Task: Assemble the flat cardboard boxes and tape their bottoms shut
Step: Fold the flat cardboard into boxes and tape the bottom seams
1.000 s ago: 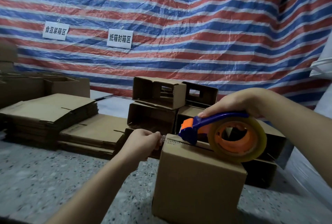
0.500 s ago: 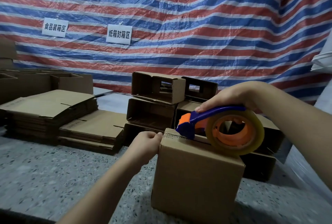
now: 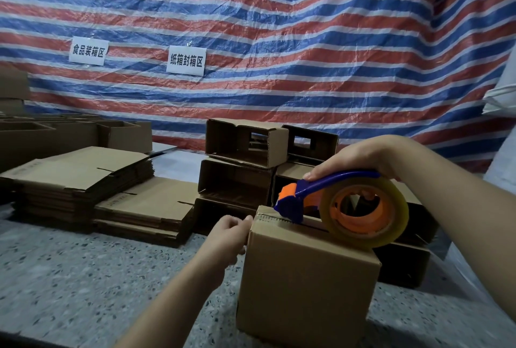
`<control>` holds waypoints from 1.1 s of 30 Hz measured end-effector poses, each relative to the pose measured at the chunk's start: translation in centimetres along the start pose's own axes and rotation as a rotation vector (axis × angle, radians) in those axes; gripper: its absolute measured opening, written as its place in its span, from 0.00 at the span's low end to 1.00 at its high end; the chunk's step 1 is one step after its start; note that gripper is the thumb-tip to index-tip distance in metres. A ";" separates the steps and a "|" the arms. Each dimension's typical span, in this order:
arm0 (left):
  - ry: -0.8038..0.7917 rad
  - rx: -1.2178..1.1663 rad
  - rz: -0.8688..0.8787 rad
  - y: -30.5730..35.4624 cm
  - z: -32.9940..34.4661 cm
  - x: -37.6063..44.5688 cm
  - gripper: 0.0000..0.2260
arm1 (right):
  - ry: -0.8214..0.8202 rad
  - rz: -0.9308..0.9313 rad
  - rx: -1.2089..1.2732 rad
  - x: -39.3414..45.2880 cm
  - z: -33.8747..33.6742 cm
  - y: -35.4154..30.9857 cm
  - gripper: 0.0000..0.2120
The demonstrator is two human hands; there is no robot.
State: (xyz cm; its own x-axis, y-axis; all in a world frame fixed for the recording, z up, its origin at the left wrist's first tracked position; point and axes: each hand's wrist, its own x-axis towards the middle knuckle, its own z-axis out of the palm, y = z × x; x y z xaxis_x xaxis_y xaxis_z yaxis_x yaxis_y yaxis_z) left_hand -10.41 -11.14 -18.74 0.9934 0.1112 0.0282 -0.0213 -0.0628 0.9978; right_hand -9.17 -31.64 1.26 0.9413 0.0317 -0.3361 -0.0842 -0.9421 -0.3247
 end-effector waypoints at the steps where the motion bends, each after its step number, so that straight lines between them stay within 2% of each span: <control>1: 0.024 -0.010 0.046 0.1 0.0 0.1 0.13 | -0.004 -0.001 0.001 0.0 0.0 0.0 0.36; 3: 0.021 -0.072 0.082 0.1 0.1 0.1 0.12 | -0.010 -0.002 0.010 0.0 0.0 0.0 0.35; 7: -0.137 -0.216 -0.098 -1.1 0.7 -0.4 0.16 | -0.007 -0.007 0.013 -0.1 0.1 0.0 0.36; 10: -0.061 -0.267 -0.096 -2.0 1.0 -0.5 0.17 | -0.014 -0.010 0.020 -0.1 0.0 0.0 0.35; 13: 0.168 -0.136 0.176 -1.2 0.6 -1.2 0.16 | -0.029 -0.011 0.029 -0.2 0.0 -0.1 0.33; 15: 0.114 -0.047 0.358 0.2 0.5 -2.3 0.21 | -0.034 -0.016 0.033 -0.1 -0.1 0.0 0.33; 17: -0.034 0.092 0.393 1.1 0.8 -3.4 0.27 | -0.021 -0.015 0.022 0.0 -0.1 0.0 0.34; 19: -0.093 0.274 0.391 1.2 1.1 -3.9 0.29 | -0.004 -0.013 0.001 0.1 -0.1 -0.1 0.35; 27: 0.010 0.791 0.608 1.8 0.2 -4.4 0.38 | -0.023 0.018 -0.100 -0.2 -0.8 -0.5 0.36; 29: 0.028 0.843 0.634 1.9 0.1 -4.3 0.41 | -0.026 0.022 -0.093 -0.4 -1.0 -0.2 0.37; 33: 0.061 0.856 0.688 1.6 0.0 -4.1 0.41 | -0.034 0.032 -0.030 -0.4 -1.3 0.8 0.38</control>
State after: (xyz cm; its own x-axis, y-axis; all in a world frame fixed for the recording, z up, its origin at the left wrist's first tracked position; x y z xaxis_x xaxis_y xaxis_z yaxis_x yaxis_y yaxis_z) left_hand -14.50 -11.73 -17.21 0.7914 -0.1639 0.5889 -0.4596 -0.7947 0.3964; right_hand -9.17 -32.87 2.31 0.9267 0.0119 -0.3757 -0.1040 -0.9524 -0.2866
